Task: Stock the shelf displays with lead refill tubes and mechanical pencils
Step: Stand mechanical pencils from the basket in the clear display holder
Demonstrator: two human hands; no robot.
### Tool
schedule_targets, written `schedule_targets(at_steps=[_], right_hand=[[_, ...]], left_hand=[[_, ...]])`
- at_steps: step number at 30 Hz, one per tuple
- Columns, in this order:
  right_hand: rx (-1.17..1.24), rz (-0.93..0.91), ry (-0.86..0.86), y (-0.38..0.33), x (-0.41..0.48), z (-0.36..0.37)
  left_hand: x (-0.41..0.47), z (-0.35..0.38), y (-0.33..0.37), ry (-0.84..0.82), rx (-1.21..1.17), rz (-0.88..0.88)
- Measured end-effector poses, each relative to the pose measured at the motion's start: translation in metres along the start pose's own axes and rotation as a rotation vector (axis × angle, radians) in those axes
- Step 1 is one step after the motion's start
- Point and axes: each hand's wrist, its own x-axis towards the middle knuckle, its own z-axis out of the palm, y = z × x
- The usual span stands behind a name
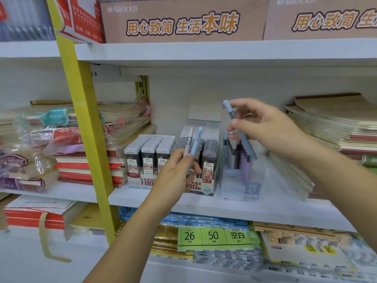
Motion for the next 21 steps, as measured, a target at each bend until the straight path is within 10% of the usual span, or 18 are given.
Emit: schedule_targets(at_steps=[21], right_hand=[[-0.864, -0.194, 0.032, 0.058, 0.05, -0.003]], left_hand=[[0.005, -0.008, -0.018, -0.009, -0.025, 0.02]])
